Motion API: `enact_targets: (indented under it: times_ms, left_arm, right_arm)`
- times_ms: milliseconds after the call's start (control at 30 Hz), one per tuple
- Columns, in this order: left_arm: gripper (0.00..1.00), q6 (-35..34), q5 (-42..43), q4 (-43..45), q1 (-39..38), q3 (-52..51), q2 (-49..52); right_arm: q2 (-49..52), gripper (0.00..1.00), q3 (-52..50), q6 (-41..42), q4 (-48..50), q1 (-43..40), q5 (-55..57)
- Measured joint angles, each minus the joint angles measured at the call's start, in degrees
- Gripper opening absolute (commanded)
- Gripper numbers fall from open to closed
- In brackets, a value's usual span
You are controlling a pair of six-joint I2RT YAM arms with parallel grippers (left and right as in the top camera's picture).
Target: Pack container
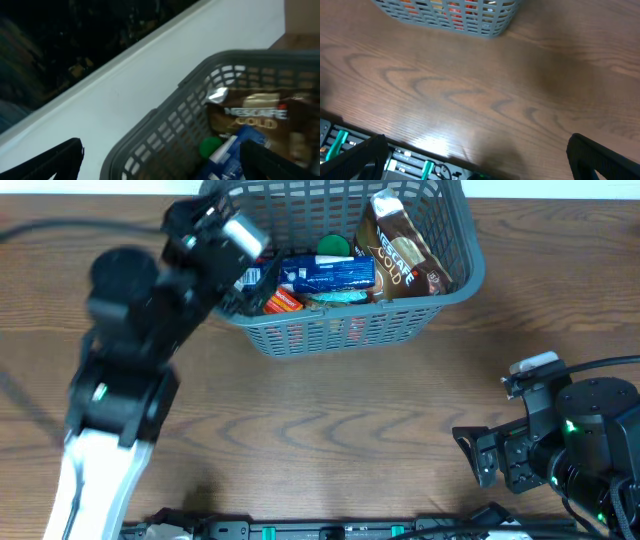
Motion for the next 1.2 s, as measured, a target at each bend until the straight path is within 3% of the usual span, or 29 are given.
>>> enact_targets:
  times_ms: [400, 567, 867, 1067, 1200]
  left_arm:
    - [0.98, -13.7, -18.5, -22.8, 0.0, 0.1, -22.9]
    - [0.98, -16.7, -22.7, -26.6, 0.0, 0.2, -29.3]
    - [0.98, -18.0, -24.3, -36.4, 0.0, 0.2, -30.5]
    - [0.98, -17.8, -26.1, -47.8, 0.0, 0.2, -30.5]
    - [0.98, -19.1, -27.0, -48.0, 1.8, -1.0, -31.4]
  right_arm:
    - [0.0, 0.99, 0.0, 0.0, 0.0, 0.0, 0.0]
    - [0.0, 0.99, 0.0, 0.0, 0.0, 0.0, 0.0]
    - [0.0, 0.99, 0.0, 0.0, 0.0, 0.0, 0.0]
    - [0.0, 0.99, 0.0, 0.0, 0.0, 0.0, 0.0]
    - [0.0, 0.99, 0.0, 0.0, 0.0, 0.0, 0.0]
